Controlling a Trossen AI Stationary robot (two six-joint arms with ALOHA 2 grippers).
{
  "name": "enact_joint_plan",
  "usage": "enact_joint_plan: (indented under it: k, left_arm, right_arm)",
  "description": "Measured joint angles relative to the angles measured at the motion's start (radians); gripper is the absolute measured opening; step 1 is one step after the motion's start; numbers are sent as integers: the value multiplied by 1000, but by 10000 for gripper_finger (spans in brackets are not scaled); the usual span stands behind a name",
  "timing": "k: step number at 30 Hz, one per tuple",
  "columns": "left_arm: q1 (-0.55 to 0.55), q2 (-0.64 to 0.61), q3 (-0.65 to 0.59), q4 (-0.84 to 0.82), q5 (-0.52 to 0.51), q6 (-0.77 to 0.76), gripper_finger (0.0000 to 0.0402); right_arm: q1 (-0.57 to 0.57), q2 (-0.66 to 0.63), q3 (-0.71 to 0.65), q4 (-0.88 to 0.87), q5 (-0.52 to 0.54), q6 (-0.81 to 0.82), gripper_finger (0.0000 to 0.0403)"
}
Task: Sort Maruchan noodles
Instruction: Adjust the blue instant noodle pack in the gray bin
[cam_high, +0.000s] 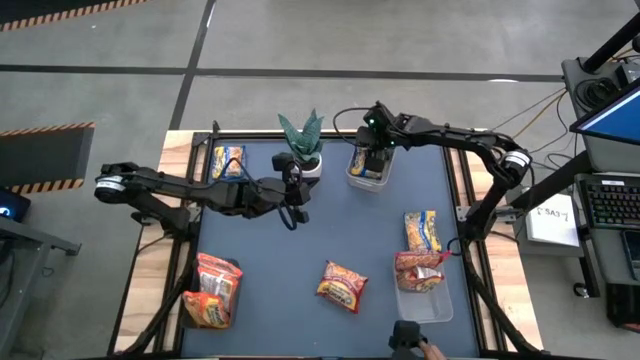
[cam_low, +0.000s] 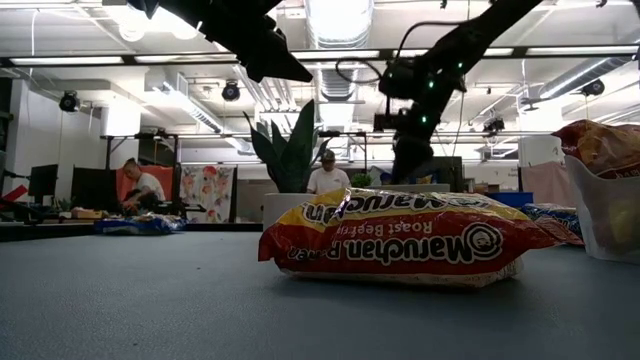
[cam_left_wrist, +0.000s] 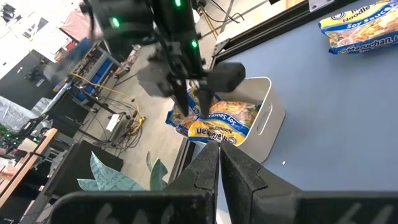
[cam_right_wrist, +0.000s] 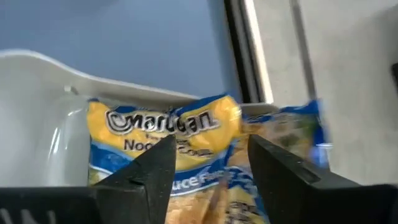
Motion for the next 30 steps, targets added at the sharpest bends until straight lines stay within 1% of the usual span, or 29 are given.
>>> enact_joint_plan:
  k: [6,10,12,15,21,22,25,30]
  left_arm:
    - [0,0,0,3,0,0,0]
    - [0,0,0,4,1,0,0]
    - [0,0,0,4,2,0,0]
    - [0,0,0,4,9,1,0]
    - [0,0,0,13,9,4,0]
    - [0,0,0,17,9,4,0]
    - [0,0,0,19,9,4,0]
    - [0,0,0,20,9,2,0]
  right_arm:
    - [-16,99,-1,11,5,-4,199]
    - [-20,128,2,20,6,-7,188]
    - [-20,129,2,20,5,-8,174]
    - [-21,119,1,15,2,-9,138]
    - [-21,107,2,8,-3,-15,29]
    - [-21,107,3,7,-3,-17,20]
    - [-21,106,7,2,-3,-16,11]
    - [-20,89,19,-11,0,1,8]
